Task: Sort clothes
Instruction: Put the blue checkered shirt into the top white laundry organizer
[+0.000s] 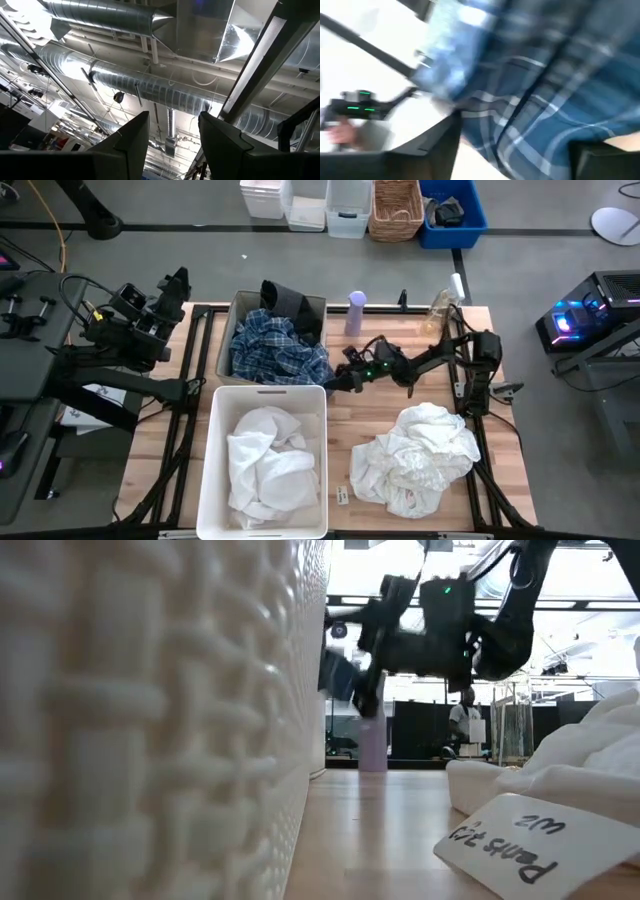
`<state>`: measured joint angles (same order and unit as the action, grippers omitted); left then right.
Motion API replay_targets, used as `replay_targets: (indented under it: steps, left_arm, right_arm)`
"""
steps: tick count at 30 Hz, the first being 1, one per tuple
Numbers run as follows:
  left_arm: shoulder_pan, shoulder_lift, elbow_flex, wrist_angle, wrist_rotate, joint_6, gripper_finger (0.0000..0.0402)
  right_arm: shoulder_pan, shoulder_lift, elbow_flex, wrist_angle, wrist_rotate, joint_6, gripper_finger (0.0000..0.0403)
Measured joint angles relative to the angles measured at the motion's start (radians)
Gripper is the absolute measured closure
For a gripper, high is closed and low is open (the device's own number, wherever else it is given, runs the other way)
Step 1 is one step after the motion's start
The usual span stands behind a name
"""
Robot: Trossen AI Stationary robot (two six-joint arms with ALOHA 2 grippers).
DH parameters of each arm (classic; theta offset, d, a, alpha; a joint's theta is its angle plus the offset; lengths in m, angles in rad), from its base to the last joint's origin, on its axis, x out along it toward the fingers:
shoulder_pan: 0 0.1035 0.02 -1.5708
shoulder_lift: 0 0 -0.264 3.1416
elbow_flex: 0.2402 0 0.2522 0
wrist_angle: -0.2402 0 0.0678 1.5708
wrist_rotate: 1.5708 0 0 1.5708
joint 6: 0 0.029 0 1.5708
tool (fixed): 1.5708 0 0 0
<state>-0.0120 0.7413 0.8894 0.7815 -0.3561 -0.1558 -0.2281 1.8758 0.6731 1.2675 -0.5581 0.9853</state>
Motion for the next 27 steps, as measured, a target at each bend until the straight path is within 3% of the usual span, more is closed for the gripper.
replay_targets:
  steps: [3, 7, 9, 13, 17, 22, 27]
  left_arm:
    - [0.0, -0.003, 0.0, 0.0, 0.0, 0.0, 0.024]
    - [0.0, -0.007, 0.0, 0.0, 0.0, 0.001, 0.024]
    - [0.0, -0.009, 0.0, 0.001, 0.0, 0.001, 0.024]
    - [0.0, -0.016, 0.0, -0.001, 0.0, 0.002, 0.024]
    - [0.0, -0.021, 0.0, -0.002, 0.002, 0.003, 0.024]
    - [0.0, -0.024, 0.0, -0.003, 0.002, 0.036, 0.024]
    - [0.0, -0.025, 0.0, -0.017, 0.003, 0.037, 0.024]
  right_arm:
    - [0.016, -0.045, 0.0, 0.041, -0.01, 0.029, 0.0234]
    - [0.042, -0.141, 0.001, 0.043, -0.005, 0.019, 0.0353]
    - [0.053, -0.194, 0.019, 0.046, 0.018, -0.014, 0.0389]
    - [0.061, -0.26, 0.148, -0.123, 0.105, -0.122, 0.0385]
    - [0.058, -0.247, 0.42, -0.561, 0.207, -0.37, 0.0399]
    - [0.037, -0.113, 0.837, -1.098, 0.374, -0.61, 0.0396]
    - [0.014, 0.076, 1.16, -1.47, 0.483, -0.651, 0.0398]
